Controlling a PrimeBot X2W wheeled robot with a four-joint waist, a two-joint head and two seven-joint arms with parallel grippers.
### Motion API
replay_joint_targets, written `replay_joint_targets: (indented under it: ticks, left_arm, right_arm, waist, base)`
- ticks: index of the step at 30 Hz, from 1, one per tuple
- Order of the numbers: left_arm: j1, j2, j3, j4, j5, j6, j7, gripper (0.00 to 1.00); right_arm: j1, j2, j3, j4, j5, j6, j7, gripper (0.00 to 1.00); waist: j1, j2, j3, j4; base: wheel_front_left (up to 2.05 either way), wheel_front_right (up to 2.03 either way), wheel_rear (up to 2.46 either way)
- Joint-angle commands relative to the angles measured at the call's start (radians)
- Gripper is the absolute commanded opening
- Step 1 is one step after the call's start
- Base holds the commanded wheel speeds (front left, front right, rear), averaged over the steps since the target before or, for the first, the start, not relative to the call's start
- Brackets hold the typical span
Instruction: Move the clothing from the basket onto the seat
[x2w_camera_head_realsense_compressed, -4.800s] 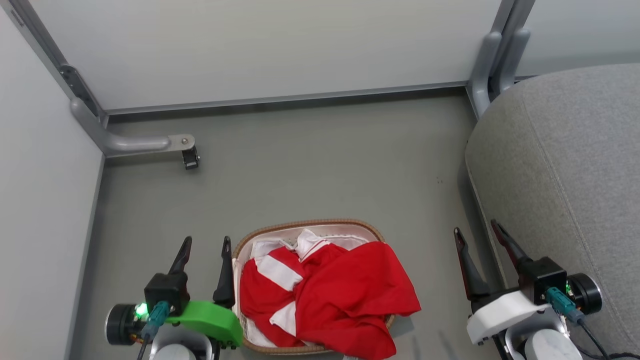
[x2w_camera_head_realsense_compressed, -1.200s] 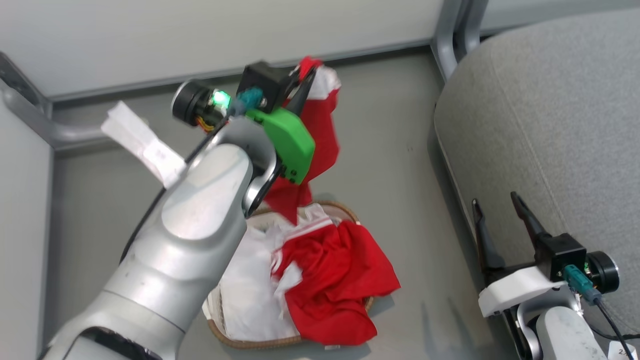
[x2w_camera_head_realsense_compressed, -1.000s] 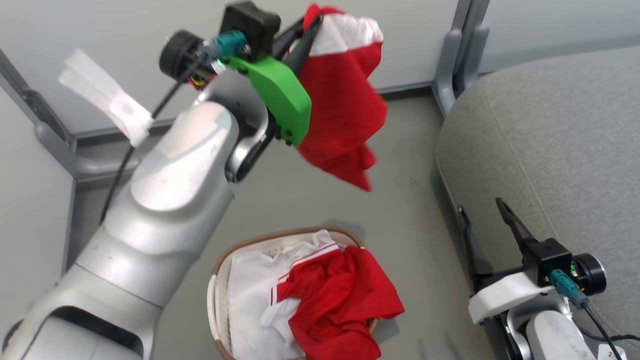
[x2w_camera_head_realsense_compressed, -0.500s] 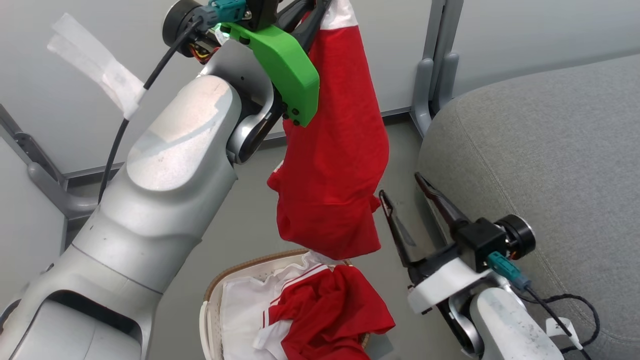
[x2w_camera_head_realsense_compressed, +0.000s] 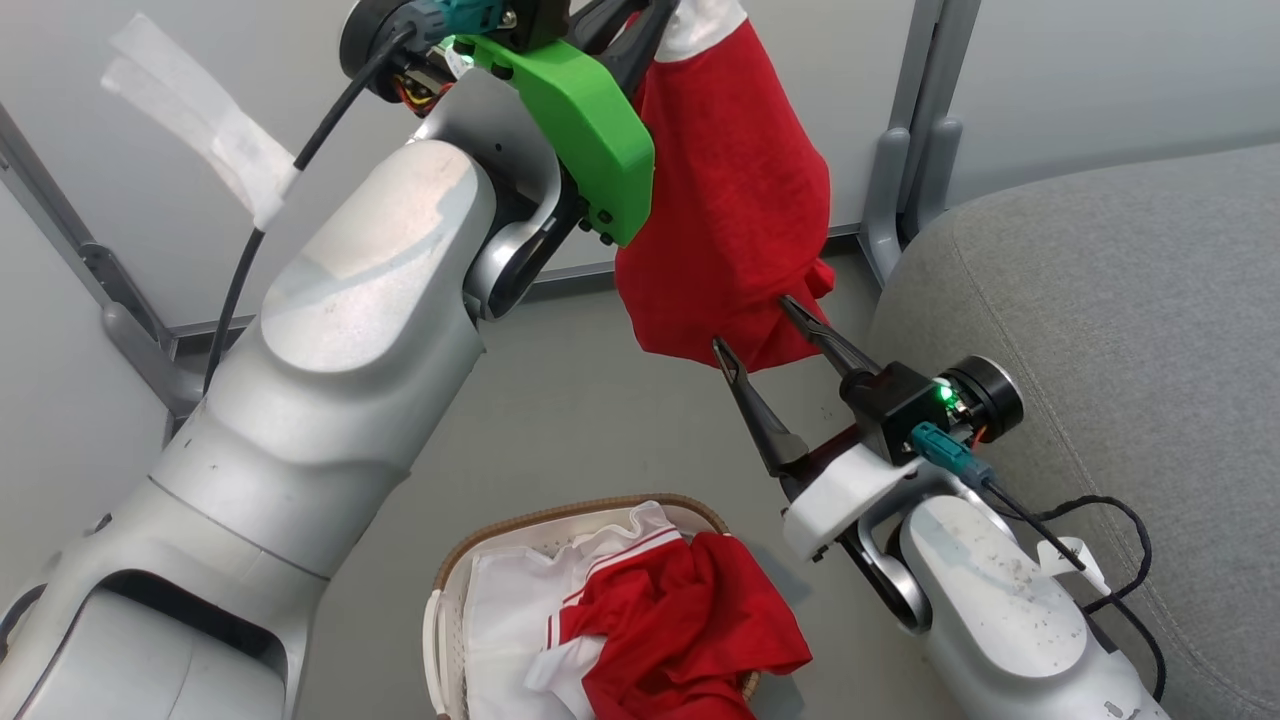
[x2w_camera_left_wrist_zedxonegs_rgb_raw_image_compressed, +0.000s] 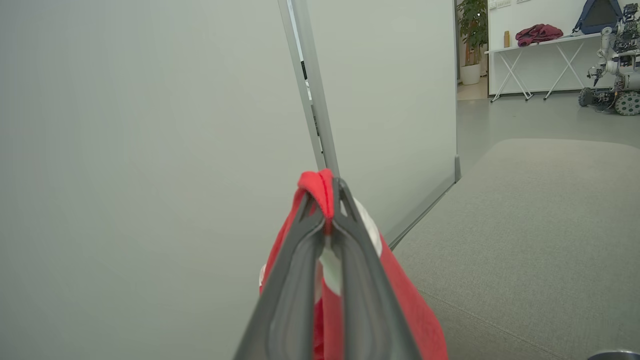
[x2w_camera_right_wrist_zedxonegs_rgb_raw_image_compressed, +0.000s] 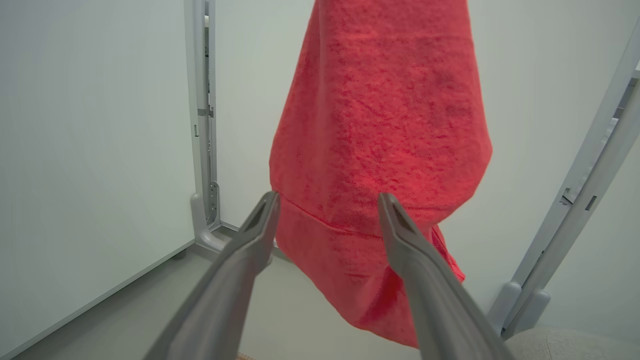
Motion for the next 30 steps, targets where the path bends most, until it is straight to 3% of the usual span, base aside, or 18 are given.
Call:
replay_joint_targets:
  ticks: [1,9,19,29,30]
  left_arm:
    - [-0.024,-0.003,-0.002,0.001,-0.009,-0.002,-0.005,0.0]
    - [-0.036,-0.018,-0.015,-0.004,-0.017,-0.002,-0.005,0.0]
    - [-0.039,-0.024,-0.051,-0.038,-0.027,-0.002,0.003,0.0]
    - [-0.027,-0.024,-0.065,-0.064,-0.039,-0.001,0.004,0.0]
    - [-0.023,-0.023,-0.066,-0.064,-0.039,0.0,0.004,0.0]
  right_arm:
    - [-0.011,-0.004,-0.008,0.022,-0.006,-0.001,-0.005,1.0]
    - [-0.025,-0.004,-0.046,0.115,0.018,-0.001,-0.005,1.0]
    - [-0.075,-0.004,0.079,0.133,0.136,-0.001,-0.005,1.0]
    - [-0.165,-0.004,0.121,0.196,0.179,-0.001,-0.005,1.0]
    - [-0.172,-0.004,0.126,0.202,0.185,-0.001,-0.005,0.95]
  waist:
    - [0.0001,0.0,0.0,0.005]
    - [0.0001,0.0,0.002,0.016]
    - [0.0001,0.0,-0.001,0.047]
    - [0.0001,0.0,-0.008,0.064]
    - [0.0001,0.0,-0.009,0.064]
  base:
    - [0.0,0.0,0.0]
    - [0.0,0.0,0.0]
    - [0.0,0.0,0.0]
    - [0.0,0.0,0.0]
    - [0.0,0.0,0.0]
